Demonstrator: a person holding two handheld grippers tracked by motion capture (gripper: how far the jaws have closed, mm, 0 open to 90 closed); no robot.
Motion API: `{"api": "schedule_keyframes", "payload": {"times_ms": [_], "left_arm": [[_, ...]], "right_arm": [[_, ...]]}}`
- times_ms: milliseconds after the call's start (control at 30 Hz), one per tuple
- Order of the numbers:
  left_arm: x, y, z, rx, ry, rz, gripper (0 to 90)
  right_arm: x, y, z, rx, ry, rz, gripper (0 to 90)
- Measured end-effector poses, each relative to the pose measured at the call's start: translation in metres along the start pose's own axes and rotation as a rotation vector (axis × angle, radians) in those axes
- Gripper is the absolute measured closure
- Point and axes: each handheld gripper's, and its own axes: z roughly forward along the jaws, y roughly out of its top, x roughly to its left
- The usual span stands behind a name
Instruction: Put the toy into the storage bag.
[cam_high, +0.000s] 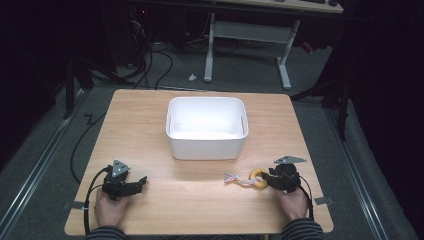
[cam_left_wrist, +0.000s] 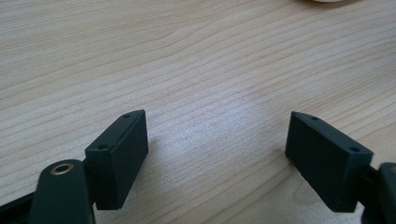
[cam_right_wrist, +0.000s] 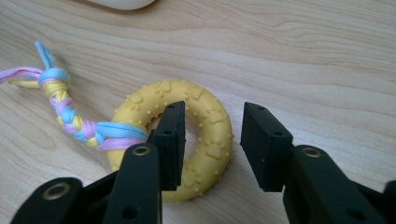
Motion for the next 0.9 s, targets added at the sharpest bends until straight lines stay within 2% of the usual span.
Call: {"api": "schedule_keyframes", "payload": {"times_ms": [333, 433, 633, 900], "left_arm": [[0.0002, 0.0001, 0.0000, 0.000, 0.000, -0.001, 21.4], [0.0005, 0.0001, 0.0000, -0.001, 0.001, -0.001, 21.9], [0.0007, 0.0001, -0.0001, -0.001, -0.001, -0.004, 21.9], [0.0008, -0.0001, -0.0002, -0.004, -0.001, -0.011, 22.5]], "right_arm": [[0.0023, -0.0009, 0.0071, 0.040, -0.006, -0.016, 64.7], [0.0009, -0.0001, 0.0067, 0.046, 0.006, -0.022, 67.3], [-0.0008, -0.0001, 0.0049, 0.044, 0.025, -0.012, 69.2], [0.0024, -0.0019, -0.0008, 0.032, 0.003, -0.045, 69.4]]}}
